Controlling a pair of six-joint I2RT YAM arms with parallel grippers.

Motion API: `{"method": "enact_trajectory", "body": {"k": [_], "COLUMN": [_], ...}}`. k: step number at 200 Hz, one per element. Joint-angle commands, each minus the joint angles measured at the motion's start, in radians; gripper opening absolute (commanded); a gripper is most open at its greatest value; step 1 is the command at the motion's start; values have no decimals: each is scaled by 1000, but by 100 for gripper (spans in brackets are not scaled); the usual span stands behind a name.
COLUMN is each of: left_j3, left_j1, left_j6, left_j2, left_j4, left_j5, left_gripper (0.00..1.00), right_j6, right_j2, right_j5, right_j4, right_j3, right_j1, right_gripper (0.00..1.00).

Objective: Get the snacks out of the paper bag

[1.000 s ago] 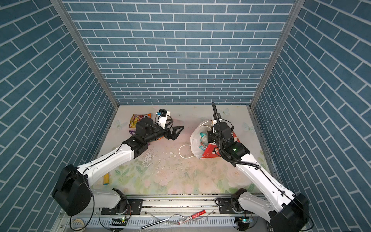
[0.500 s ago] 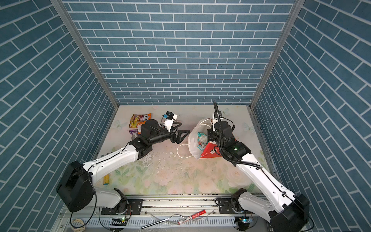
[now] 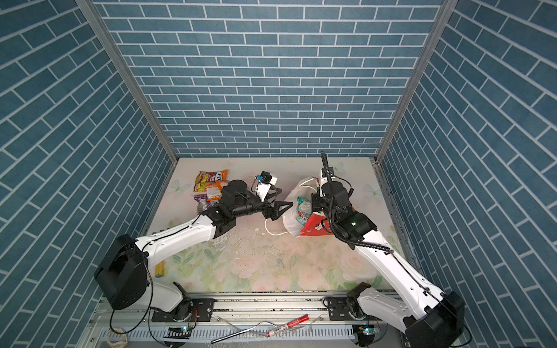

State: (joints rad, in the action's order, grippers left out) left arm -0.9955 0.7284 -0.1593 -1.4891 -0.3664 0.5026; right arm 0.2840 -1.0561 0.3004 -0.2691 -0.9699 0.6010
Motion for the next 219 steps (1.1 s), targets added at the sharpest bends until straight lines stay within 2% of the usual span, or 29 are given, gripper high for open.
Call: {"method": "enact_trajectory", "body": {"k": [1, 28, 51, 66, 83, 186, 219], "left_j3": [-58, -96, -122, -136, -109, -102, -148], "left_j1": [37, 58, 59, 60, 62, 67, 68], "left_j6": [91, 117, 89, 79, 44, 58, 23], "left_j2": [-25, -50, -83, -104, -107, -161, -192], "left_j4": [81, 137, 152, 158, 99, 67, 143], "left_j5": [0, -10, -9, -5, -33, -73, -131], "left_gripper": [89, 88, 81, 71, 66, 64, 61], "right_j6": [41, 42, 40, 41, 41, 40, 26], "right_j2": [16, 21, 26, 26, 26, 33, 32], "right_j5": [14, 15, 28, 28, 26, 8, -18], "right_j4": [38, 36, 35, 35, 35, 24, 20], "right_j3": [-59, -65, -62, -61, -61, -83, -91], "right_j1": [-2, -2, -3, -3, -4, -3, -2], "right_gripper": [0, 0, 0, 0, 0, 0, 0]}}
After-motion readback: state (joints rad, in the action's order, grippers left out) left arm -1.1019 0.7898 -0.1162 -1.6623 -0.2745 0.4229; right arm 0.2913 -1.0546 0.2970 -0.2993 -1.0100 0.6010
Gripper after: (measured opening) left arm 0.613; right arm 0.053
